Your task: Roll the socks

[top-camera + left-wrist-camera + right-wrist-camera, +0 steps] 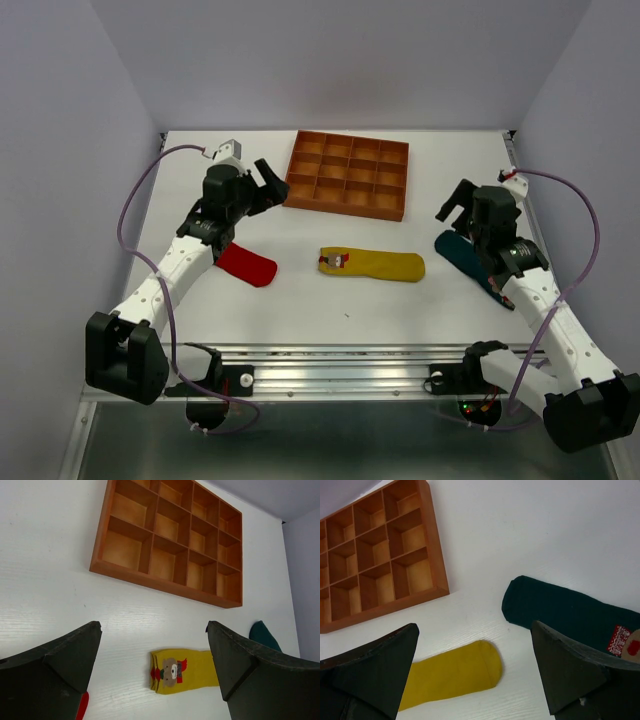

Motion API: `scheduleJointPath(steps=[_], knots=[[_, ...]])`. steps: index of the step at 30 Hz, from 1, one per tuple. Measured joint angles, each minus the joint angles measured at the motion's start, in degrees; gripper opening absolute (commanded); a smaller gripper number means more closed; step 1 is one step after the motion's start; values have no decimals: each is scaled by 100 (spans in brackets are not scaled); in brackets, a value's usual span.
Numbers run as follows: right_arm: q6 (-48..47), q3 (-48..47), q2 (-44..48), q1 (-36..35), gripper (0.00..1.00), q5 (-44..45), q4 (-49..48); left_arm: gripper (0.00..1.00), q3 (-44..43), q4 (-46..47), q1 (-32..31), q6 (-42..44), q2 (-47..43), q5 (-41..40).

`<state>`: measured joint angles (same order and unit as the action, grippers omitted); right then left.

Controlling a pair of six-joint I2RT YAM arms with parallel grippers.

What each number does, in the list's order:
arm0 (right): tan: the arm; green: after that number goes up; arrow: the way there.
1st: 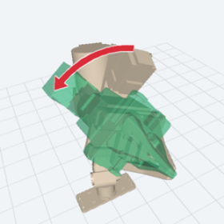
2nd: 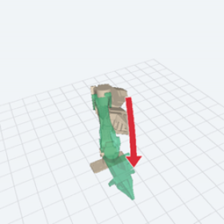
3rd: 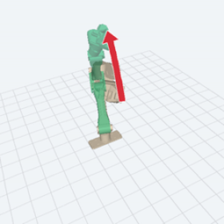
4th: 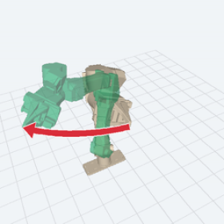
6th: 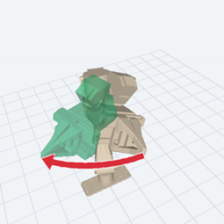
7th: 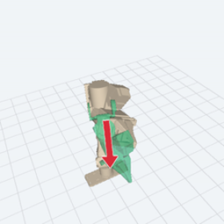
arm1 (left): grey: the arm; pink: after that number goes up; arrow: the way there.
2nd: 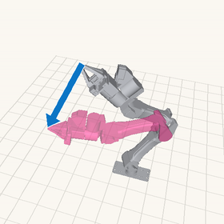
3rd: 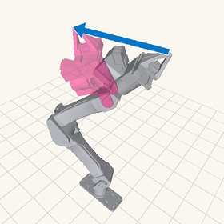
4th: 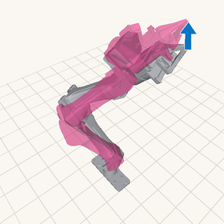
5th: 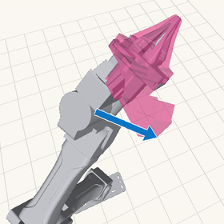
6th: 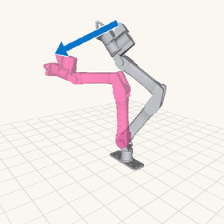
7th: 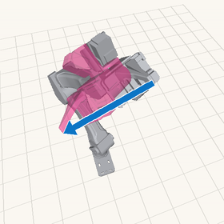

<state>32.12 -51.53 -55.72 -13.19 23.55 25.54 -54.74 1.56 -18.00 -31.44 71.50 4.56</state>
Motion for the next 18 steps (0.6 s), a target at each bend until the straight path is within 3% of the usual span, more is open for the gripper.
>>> scheduleJointPath(steps=[5,13,18], knots=[[-31,164,20,0,100,-306,-94,99,85,-13,-20,-11,0,98],[-271,413,-249,-9,100,-1563,-280,99,525,-111,-238,-129,96,249],[-426,413,-1036,-938,100,-1867,-498,99,748,-142,-745,-223,595,289]])
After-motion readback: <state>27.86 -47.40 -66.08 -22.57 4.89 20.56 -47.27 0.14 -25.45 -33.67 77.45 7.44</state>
